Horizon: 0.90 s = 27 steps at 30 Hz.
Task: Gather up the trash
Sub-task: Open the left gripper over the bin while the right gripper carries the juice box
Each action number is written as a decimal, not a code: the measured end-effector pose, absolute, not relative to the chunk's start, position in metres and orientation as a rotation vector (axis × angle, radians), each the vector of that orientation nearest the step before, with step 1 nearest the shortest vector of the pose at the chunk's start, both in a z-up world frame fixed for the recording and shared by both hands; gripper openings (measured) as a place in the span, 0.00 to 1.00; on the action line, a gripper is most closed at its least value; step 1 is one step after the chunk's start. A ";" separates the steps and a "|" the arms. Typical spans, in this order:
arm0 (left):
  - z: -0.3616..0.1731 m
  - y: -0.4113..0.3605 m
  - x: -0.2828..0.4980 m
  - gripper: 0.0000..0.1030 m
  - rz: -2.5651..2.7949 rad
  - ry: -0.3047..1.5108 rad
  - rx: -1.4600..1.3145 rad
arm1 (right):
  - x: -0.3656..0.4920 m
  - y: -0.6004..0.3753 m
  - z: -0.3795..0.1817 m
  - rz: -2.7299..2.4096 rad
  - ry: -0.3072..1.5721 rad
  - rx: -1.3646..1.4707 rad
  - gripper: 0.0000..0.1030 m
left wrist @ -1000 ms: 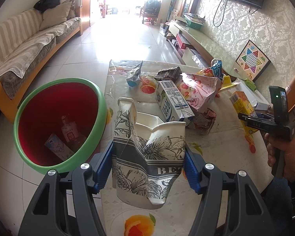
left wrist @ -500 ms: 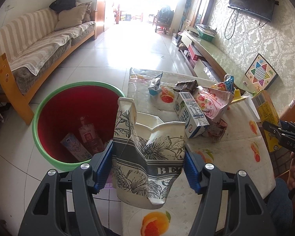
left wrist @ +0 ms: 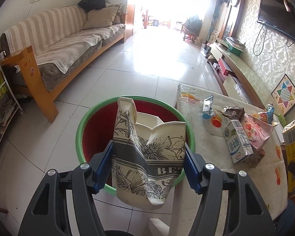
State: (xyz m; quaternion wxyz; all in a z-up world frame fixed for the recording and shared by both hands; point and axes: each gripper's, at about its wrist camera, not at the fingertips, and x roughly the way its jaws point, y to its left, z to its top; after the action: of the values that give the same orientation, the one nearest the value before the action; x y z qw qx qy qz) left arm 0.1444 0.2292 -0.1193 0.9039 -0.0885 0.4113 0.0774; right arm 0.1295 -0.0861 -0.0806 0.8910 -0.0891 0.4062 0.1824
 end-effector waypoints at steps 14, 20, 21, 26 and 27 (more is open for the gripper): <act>-0.125 0.246 0.160 0.92 0.204 0.864 -0.149 | 0.124 -0.048 -0.088 0.442 0.854 -0.229 0.56; -0.125 0.248 0.120 0.92 0.217 0.848 -0.152 | 0.136 -0.014 -0.082 0.504 0.833 -0.235 0.56; -0.124 0.250 0.113 0.92 0.220 0.846 -0.155 | 0.139 -0.005 -0.079 0.521 0.822 -0.234 0.56; -0.119 0.265 0.079 0.92 0.252 0.831 -0.190 | 0.160 0.051 -0.073 0.594 0.796 -0.239 0.56; -0.118 0.268 0.073 0.92 0.256 0.826 -0.200 | 0.164 0.064 -0.073 0.606 0.790 -0.248 0.56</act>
State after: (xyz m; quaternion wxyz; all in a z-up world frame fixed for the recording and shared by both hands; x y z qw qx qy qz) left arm 0.0734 0.2685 -0.1181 0.9031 -0.0970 0.3995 0.1240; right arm 0.1638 0.0637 -0.0734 0.8713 -0.1185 0.3779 0.2897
